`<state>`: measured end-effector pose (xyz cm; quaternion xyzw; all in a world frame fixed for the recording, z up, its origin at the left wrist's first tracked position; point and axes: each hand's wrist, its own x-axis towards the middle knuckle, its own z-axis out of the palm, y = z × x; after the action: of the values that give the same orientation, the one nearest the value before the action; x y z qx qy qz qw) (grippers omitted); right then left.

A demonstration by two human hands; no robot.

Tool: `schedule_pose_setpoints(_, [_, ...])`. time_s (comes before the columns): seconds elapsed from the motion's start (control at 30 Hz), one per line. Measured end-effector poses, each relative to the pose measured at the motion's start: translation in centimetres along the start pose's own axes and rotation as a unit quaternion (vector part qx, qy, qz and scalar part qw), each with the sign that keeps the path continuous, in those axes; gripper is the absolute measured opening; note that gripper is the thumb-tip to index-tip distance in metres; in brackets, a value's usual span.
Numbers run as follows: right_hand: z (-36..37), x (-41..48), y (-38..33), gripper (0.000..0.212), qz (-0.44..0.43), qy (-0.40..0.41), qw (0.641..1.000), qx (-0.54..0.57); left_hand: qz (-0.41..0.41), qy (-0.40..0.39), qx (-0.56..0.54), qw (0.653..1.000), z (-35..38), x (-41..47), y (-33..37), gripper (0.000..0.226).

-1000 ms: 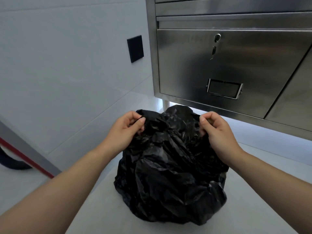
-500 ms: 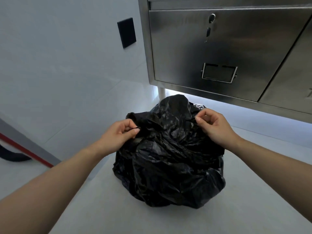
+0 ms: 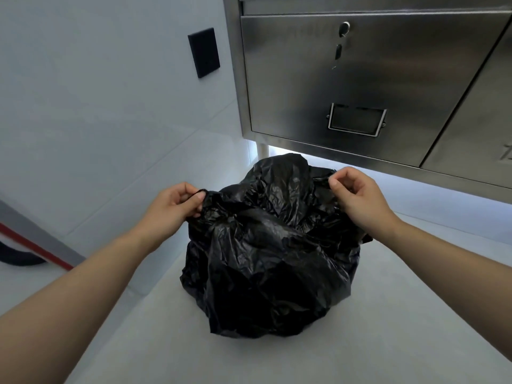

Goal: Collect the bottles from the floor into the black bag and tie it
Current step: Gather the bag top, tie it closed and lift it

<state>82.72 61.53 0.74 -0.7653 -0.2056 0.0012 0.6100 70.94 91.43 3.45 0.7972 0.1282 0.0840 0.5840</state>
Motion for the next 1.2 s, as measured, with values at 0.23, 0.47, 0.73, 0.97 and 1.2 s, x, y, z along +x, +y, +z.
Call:
schedule_pose_setpoints(0.23, [3.9,0.6,-3.8,0.023,0.030,-0.083,0.991,0.098,0.096,-0.002,0.056,0.994,2.8,1.0,1.2,0.017])
schedule_pose_setpoints(0.47, [6.4,-0.1,-3.5,0.021,0.011,-0.134,0.991,0.000,0.127,0.114,0.206,0.964,3.9,0.6,0.5,0.020])
schedule_pose_setpoints(0.73, [7.8,-2.3,-0.5,0.013,-0.006,-0.012,0.999,-0.043,-0.013,0.007,0.054,0.998,4.7,-0.4,-3.0,0.016])
schedule_pose_setpoints(0.97, [8.4,-4.3,4.3,0.020,-0.027,-0.034,0.961,-0.271,0.067,-0.026,0.202,0.977,8.5,-1.3,-6.0,0.007])
schedule_pose_setpoints(1.2, [7.4,-6.1,6.3,0.081,-0.024,-0.263,0.900,-0.347,0.041,-0.045,0.211,0.976,9.0,-1.2,-7.5,0.012])
